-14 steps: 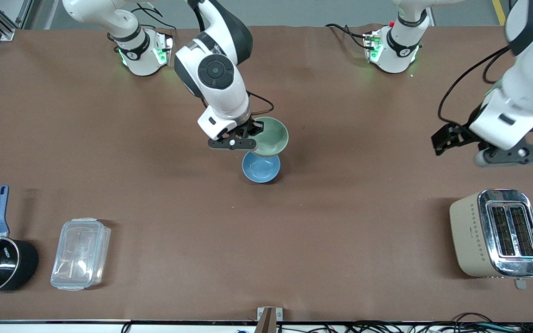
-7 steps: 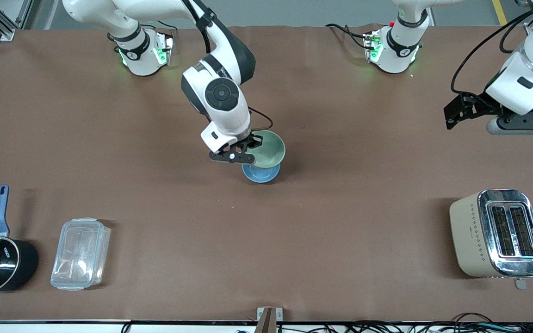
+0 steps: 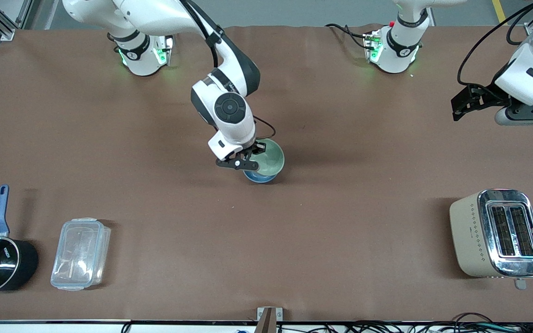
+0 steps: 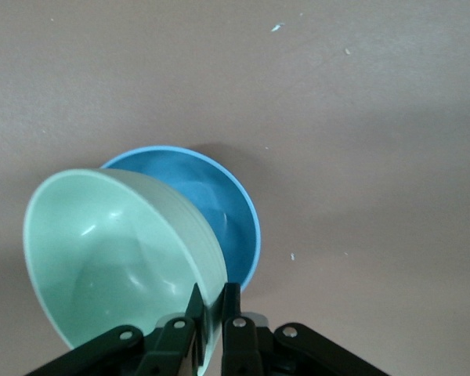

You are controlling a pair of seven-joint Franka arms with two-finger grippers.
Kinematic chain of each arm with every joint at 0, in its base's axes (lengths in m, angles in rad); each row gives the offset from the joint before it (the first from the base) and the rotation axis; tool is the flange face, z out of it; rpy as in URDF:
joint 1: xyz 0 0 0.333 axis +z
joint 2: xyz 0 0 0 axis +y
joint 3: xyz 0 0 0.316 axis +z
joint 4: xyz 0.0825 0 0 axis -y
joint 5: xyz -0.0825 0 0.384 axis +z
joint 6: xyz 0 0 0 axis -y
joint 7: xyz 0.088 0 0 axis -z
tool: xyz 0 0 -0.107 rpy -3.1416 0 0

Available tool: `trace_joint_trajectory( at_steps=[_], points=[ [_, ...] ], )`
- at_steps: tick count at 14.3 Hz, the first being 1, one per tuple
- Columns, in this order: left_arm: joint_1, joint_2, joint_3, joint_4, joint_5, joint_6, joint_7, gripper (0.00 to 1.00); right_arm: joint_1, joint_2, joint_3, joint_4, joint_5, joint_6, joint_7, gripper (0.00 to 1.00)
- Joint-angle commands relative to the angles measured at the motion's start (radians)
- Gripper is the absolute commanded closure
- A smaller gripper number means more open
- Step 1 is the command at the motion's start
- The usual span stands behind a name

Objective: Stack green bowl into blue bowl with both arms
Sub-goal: 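Lower the green bowl into the blue bowl and open the right gripper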

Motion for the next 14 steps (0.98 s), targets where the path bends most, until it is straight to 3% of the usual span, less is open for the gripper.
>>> trace_joint_trajectory(
  at_steps=[1,3,4,6,12,14],
  points=[
    [-0.008,-0.009,0.004,-0.017,-0.011,0.016,0.014,0.0,0.006,-0.006,0.0,-0.025,0.021,0.02,0.019,0.89],
    [-0.007,-0.006,0.002,-0.017,-0.014,0.016,0.014,0.0,0.004,-0.006,0.002,-0.031,0.03,0.015,0.016,0.86],
    [-0.007,-0.006,0.002,-0.016,-0.017,0.019,0.014,0.0,0.004,-0.006,0.002,-0.031,0.03,0.013,0.016,0.67],
    [-0.01,-0.004,0.002,-0.014,-0.016,0.019,0.011,0.0,0.0,-0.016,-0.001,-0.031,0.029,0.003,0.016,0.02],
    [-0.01,-0.004,0.002,-0.014,-0.02,0.019,0.006,0.0,-0.138,-0.228,-0.011,-0.025,0.012,-0.229,-0.004,0.0],
    [-0.007,-0.004,0.002,-0.014,-0.022,0.019,0.014,0.0,-0.207,-0.3,-0.011,-0.025,-0.032,-0.298,-0.044,0.0]
  ],
)
